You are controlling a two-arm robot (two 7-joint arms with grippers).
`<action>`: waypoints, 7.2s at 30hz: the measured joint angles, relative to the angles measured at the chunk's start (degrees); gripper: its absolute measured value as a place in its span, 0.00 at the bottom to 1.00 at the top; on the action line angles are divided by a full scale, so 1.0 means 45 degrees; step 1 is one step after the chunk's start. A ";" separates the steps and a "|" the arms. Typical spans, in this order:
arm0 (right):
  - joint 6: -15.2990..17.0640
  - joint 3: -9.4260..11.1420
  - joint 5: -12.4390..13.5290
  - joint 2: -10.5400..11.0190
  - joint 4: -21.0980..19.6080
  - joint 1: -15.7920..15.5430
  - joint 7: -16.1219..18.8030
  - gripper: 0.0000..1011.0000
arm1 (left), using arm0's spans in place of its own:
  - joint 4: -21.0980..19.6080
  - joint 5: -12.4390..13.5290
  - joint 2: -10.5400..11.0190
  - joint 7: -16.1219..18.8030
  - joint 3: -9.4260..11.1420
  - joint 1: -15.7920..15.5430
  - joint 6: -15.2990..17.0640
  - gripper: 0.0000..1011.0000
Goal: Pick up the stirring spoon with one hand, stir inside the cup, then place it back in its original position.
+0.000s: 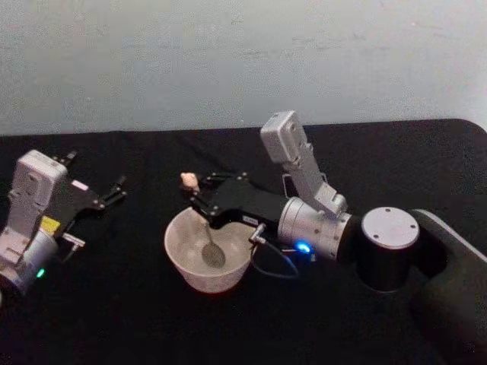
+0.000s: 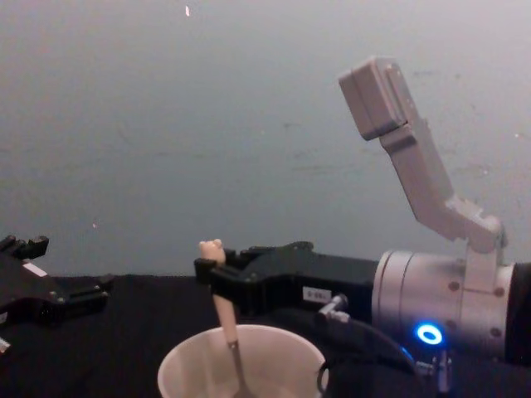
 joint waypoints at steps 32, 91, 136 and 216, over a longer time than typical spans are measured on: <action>0.0333 0.0243 0.0730 0.1255 -0.2055 -0.1134 0.0611 0.22 | -0.0001 0.0000 0.0000 0.0000 0.0000 0.0000 0.0000 0.99; 0.0746 0.2846 0.3195 0.1085 -0.2877 -0.1351 -0.1468 0.22 | 0.0000 0.0000 0.0000 0.0000 0.0000 0.0000 0.0000 0.99; 0.0581 0.3594 0.3546 0.2219 -0.3281 -0.2600 -0.2664 0.22 | 0.0000 0.0000 0.0000 0.0000 0.0000 0.0000 0.0000 0.99; 0.1184 0.3560 0.2847 0.1834 -0.2182 -0.2672 -0.2368 0.56 | 0.0000 0.0000 0.0000 0.0000 0.0000 0.0000 0.0000 0.99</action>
